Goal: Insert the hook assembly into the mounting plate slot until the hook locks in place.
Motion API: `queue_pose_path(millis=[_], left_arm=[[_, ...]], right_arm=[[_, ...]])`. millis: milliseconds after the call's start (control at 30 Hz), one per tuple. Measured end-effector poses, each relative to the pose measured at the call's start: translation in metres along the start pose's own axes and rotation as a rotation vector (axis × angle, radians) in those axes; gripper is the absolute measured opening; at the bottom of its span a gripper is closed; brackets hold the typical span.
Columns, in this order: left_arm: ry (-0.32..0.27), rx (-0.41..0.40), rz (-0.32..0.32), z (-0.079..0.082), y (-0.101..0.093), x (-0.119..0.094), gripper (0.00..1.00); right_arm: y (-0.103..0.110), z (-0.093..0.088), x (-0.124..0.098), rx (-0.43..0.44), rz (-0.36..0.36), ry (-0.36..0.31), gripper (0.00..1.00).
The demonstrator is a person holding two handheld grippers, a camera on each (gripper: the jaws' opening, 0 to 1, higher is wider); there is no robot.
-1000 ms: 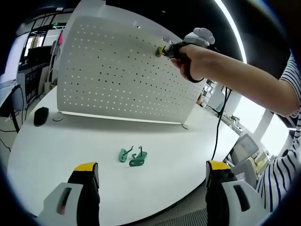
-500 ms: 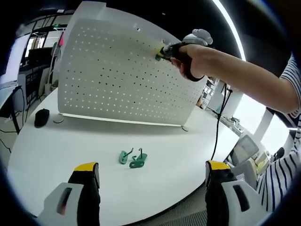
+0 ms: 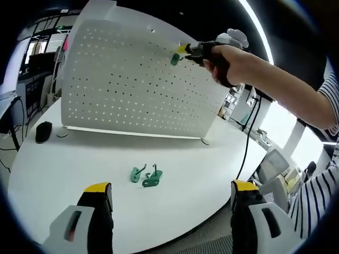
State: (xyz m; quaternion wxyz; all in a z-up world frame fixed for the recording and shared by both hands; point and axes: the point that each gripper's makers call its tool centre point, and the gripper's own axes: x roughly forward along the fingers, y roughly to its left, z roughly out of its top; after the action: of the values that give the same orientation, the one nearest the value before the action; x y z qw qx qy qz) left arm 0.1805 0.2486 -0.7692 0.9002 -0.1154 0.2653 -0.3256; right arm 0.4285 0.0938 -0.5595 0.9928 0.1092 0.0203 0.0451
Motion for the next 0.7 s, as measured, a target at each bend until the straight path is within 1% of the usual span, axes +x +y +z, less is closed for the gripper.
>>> queue_pose_path(millis=[33, 133, 267, 367, 433, 467, 533, 633, 700], left_arm=[[0.002, 0.001, 0.0, 0.0, 0.0, 0.0, 0.94], [0.008, 0.008, 0.002, -0.002, 0.001, 0.0, 0.94], [0.011, 0.007, 0.001, -0.002, 0.0, -0.001, 0.94], [0.022, 0.02, -0.004, -0.004, -0.001, 0.0, 0.94], [0.028, 0.026, -0.004, -0.005, -0.002, 0.0, 0.94], [0.029, 0.025, -0.004, -0.005, -0.002, 0.0, 0.94], [0.031, 0.023, -0.007, -0.005, -0.002, 0.0, 0.93], [0.029, 0.018, -0.011, -0.005, -0.003, 0.0, 0.93], [0.036, 0.022, -0.008, -0.006, -0.002, 0.0, 0.93]], right_arm=[[-0.004, -0.002, -0.004, -0.014, -0.008, 0.006, 0.21], [-0.011, -0.007, -0.015, -0.01, -0.007, 0.015, 0.21], [-0.021, -0.018, -0.031, -0.05, -0.005, 0.041, 0.21], [-0.029, -0.027, -0.047, -0.048, -0.001, 0.054, 0.21], [-0.034, -0.033, -0.052, -0.042, 0.009, 0.063, 0.21], [-0.036, -0.037, -0.059, -0.038, 0.013, 0.071, 0.21], [-0.041, -0.046, -0.07, -0.065, 0.004, 0.089, 0.21], [-0.05, -0.057, -0.082, -0.052, 0.0, 0.107, 0.21], [-0.056, -0.066, -0.091, -0.074, -0.004, 0.114, 0.21]])
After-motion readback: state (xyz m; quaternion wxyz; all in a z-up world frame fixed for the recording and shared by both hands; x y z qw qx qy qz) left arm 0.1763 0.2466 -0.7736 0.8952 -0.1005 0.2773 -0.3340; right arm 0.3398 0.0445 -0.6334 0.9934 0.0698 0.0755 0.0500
